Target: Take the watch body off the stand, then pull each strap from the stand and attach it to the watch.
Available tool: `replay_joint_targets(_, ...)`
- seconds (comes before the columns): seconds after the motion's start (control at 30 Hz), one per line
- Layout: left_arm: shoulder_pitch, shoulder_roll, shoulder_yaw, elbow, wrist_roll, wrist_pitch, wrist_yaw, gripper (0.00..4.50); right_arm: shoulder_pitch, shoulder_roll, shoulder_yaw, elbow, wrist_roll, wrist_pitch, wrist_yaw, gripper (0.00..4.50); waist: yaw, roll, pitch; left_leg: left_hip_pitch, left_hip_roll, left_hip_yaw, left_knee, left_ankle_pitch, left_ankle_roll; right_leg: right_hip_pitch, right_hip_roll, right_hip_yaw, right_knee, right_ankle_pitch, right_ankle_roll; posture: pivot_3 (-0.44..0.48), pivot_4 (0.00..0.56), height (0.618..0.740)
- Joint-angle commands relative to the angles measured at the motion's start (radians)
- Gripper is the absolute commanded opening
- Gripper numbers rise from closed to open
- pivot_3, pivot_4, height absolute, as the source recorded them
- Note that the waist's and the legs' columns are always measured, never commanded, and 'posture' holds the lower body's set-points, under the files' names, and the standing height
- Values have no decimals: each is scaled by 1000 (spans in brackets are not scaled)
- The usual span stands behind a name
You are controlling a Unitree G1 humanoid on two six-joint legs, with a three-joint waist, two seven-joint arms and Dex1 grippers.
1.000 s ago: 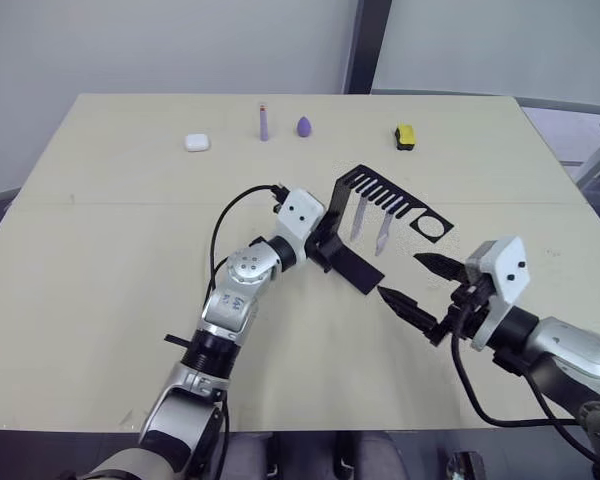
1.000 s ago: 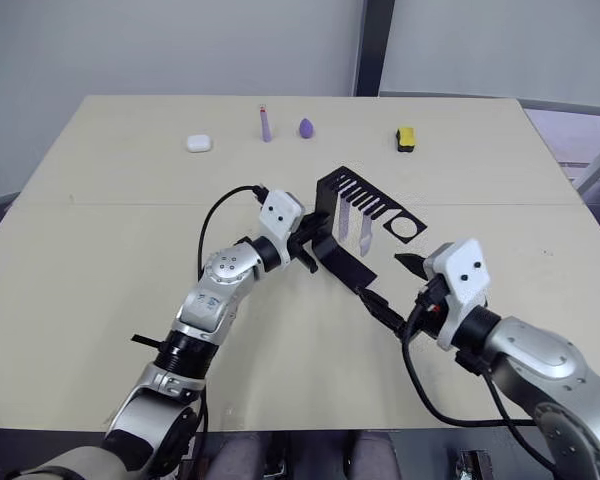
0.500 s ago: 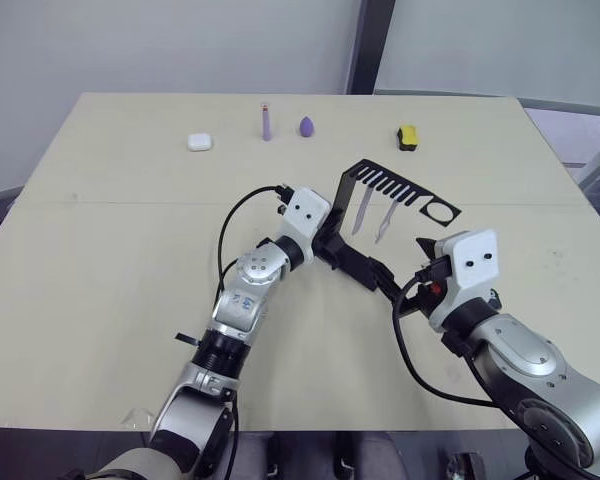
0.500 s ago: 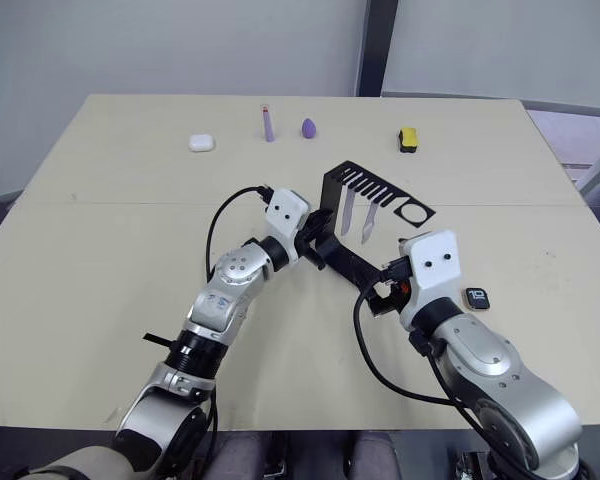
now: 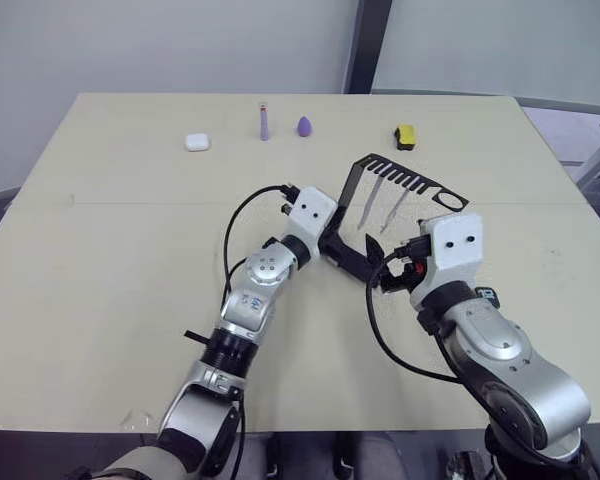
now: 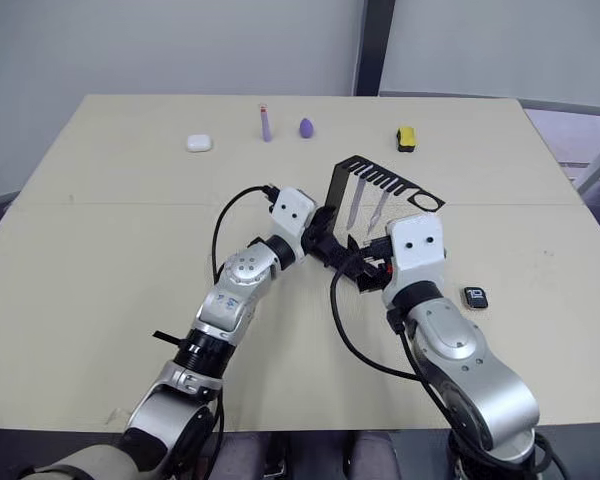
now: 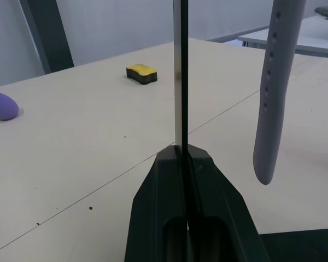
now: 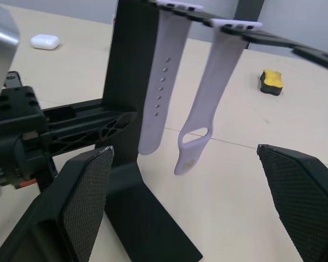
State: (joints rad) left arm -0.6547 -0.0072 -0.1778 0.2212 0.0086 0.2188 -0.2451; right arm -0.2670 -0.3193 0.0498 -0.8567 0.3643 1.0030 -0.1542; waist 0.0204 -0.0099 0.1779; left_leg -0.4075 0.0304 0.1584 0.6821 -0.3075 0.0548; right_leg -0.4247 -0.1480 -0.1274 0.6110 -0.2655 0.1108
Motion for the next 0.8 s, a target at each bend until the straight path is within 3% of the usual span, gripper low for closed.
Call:
replay_joint_targets(0.03, 12, 3, -16, -40, 12, 5, -10, 92, -38, 23, 17, 2, -39, -3, -4, 4500, -1, 0, 0, 0, 0, 0, 0, 0, 0, 0, 0, 0, 0, 0, 0, 0, 150, 740)
replay_joint_targets(0.27, 5, -7, -20, -41, 15, 8, -2, 92, -86, 51, 51, 75, -105, -25, 11, 4500, 0, 0, 0, 0, 0, 0, 0, 0, 0, 0, 0, 0, 0, 0, 0, 0, 150, 740)
replay_joint_targets(0.37, 7, -8, -20, -42, 15, 6, -1, 0, -104, 47, 62, 97, -131, -41, 28, 3604, -1, 0, 0, 0, 0, 0, 0, 0, 0, 0, 0, 0, 0, 0, 0, 0, 150, 740)
replay_joint_targets(0.43, 7, -8, -19, -40, 15, 3, 2, 0, -117, 44, 68, 113, -145, -48, 40, 2734, -2, 0, 0, 0, 0, 0, 0, 0, 0, 0, 0, 0, 0, 0, 0, 0, 150, 740)
replay_joint_targets(0.7, 4, -9, -17, -34, 15, -4, 8, 0, -151, 51, 70, 137, -191, -55, 73, 2734, -3, 0, 0, 0, 0, 0, 0, 0, 0, 0, 0, -1, 0, 0, 0, 0, 150, 740)
replay_joint_targets(0.8, 4, -7, -16, -33, 15, -5, 9, 0, -156, 46, 79, 134, -210, -57, 85, 1943, -3, 0, 0, 0, 0, 0, 0, 0, 0, 0, 0, -1, 0, 0, 0, 0, 150, 740)
